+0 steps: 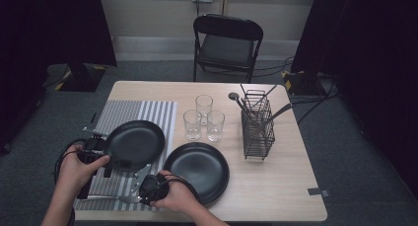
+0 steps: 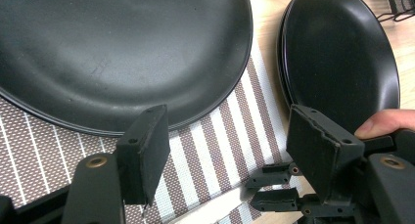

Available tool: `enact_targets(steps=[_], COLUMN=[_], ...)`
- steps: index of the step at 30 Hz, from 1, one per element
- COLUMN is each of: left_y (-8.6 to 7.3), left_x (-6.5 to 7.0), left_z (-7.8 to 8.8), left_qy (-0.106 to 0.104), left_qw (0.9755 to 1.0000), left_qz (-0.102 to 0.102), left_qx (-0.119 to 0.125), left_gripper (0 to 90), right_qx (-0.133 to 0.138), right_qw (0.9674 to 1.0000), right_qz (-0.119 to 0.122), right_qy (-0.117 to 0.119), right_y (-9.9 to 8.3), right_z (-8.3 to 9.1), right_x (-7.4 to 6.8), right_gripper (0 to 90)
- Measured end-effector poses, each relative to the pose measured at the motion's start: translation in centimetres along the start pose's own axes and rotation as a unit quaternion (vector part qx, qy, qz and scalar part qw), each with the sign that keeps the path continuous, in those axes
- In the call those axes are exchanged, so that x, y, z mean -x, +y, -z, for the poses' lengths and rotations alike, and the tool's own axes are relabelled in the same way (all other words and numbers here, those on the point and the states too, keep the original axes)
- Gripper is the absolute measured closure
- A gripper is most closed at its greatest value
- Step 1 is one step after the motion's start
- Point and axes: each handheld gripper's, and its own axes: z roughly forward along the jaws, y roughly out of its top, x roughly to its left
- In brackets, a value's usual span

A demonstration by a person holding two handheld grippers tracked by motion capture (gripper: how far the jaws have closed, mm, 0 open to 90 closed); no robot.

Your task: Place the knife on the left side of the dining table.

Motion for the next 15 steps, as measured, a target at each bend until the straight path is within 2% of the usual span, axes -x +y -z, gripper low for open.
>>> enact_targets(steps=[8, 10, 15], left_y=[-0.02, -0.05, -0.07], left_x=[-0.02, 0.05, -0.06], left_z=[0.08, 0.05, 0.15], left_qy=[-0.001, 0.002, 0.004], left_qw=[1.0000, 1.0000, 1.0000], left_qz=[-0.001, 0.004, 0.001], left_qx=[0.000, 0.005, 0.004], left_gripper=[32.4, 32.4, 32.2], right_qx=[0.004, 0.007, 0.019], right_qw=[1.0000, 0.9999, 0.9997], right_qz=[-0.006, -0.009, -0.014], right_qy=[0.001, 0.001, 0.001], right_y=[-0.02, -0.05, 0.02], right_z=[-0.06, -0.07, 0.56], right_x=[0.08, 0.15, 0.28], right_gripper=[76.0, 74.4, 71.5])
